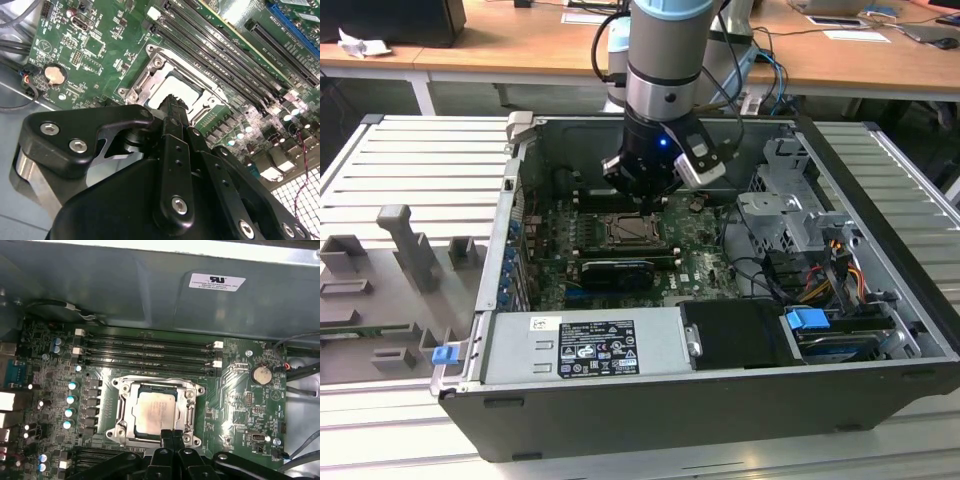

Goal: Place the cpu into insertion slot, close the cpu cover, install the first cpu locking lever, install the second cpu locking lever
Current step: 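Install the second cpu locking lever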

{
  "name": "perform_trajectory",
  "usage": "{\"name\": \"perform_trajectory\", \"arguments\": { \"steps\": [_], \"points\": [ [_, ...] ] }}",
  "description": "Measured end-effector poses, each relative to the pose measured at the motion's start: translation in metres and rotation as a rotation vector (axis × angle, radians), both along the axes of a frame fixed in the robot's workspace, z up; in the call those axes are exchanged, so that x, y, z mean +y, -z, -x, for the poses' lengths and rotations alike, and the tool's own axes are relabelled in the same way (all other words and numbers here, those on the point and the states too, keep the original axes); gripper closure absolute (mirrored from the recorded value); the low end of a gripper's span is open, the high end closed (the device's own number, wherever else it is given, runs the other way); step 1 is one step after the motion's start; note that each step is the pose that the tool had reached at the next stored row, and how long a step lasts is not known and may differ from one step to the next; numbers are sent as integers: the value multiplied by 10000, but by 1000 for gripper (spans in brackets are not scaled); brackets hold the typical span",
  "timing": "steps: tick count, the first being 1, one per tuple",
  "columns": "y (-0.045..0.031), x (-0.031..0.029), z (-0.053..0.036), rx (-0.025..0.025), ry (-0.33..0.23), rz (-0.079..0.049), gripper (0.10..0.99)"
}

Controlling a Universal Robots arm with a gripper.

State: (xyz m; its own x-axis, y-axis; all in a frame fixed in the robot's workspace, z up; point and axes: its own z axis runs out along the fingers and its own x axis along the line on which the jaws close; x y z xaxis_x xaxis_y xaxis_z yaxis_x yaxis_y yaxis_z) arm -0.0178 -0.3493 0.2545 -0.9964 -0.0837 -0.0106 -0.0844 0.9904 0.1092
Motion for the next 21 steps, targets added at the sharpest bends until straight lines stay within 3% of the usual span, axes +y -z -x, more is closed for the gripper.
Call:
{"name": "perform_trajectory", "arguments": {
  "steps": [7,12,16,21],
  "points": [
    [-36,-37,0,0,-1,0,980],
    [-35,-148,1,0,0,-1,980],
    [-24,-198,0,83,-1,-8,980],
    [11,-212,18,90,0,-5,980]
  ]
}}
